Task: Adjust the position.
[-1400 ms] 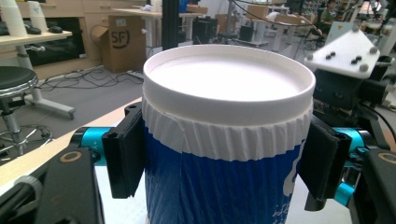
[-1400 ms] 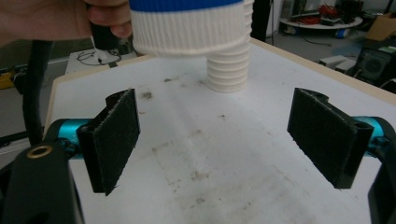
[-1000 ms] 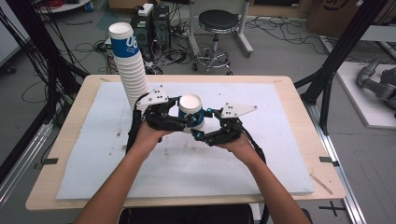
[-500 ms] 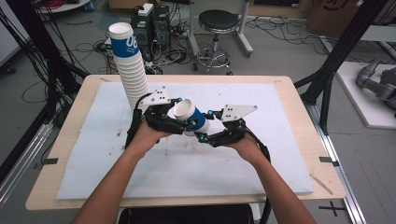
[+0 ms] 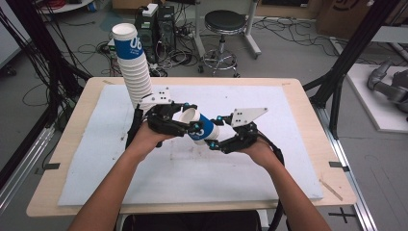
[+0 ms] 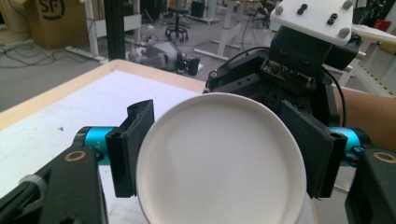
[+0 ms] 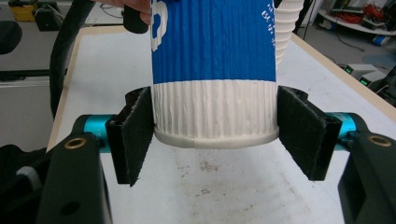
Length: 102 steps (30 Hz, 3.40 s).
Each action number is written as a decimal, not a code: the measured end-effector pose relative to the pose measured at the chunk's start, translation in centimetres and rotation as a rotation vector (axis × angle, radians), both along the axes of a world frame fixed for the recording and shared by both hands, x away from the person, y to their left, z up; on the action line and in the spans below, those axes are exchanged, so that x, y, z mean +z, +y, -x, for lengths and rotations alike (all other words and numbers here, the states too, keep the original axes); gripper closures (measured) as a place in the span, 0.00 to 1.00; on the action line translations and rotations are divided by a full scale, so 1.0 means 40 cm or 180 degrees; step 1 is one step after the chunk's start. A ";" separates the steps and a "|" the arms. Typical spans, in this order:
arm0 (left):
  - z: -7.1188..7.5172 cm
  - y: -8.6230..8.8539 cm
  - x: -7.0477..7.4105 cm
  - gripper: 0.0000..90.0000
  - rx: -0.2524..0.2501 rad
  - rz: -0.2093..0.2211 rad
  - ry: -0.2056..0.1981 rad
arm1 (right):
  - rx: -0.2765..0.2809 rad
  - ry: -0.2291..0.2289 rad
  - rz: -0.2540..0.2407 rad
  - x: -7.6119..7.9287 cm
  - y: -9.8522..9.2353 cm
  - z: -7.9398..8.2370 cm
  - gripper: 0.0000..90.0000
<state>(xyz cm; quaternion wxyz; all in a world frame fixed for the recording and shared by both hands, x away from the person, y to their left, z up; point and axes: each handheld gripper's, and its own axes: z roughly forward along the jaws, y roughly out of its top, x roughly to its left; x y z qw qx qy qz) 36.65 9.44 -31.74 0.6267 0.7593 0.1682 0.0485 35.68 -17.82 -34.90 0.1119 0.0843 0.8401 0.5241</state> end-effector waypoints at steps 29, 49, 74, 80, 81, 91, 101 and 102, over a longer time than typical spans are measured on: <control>0.012 -0.024 0.014 0.25 -0.0227 -0.0338 -0.0066 | 0.0119 -0.0099 0.0213 0.025 -0.006 0.001 0.32; 0.003 0.023 -0.054 0.33 -0.0364 0.0078 0.0064 | -0.0038 0.0325 -0.0318 -0.003 -0.068 -0.010 0.20; 0.024 -0.009 -0.062 0.32 -0.0710 -0.0431 -0.0033 | 0.0375 0.0155 0.0302 0.025 -0.032 0.008 0.23; 0.020 0.006 -0.072 0.33 -0.0710 0.0056 -0.0010 | 0.0236 0.0439 -0.0330 0.021 -0.044 0.006 0.19; 0.019 0.007 -0.072 0.33 -0.0728 0.0168 0.0006 | 0.0261 0.0484 -0.0387 0.016 -0.045 0.005 0.19; 0.028 -0.008 -0.077 0.30 -0.0674 -0.0205 0.0043 | 0.0411 0.0379 -0.0143 0.012 -0.047 0.006 0.26; 0.027 -0.028 -0.061 0.25 -0.0736 -0.0612 -0.0019 | 0.0406 0.0213 0.0328 0.025 -0.032 0.013 0.27; 0.027 -0.031 -0.064 0.28 -0.0782 -0.0638 -0.0003 | 0.0421 0.0187 0.0348 0.027 -0.030 0.013 0.27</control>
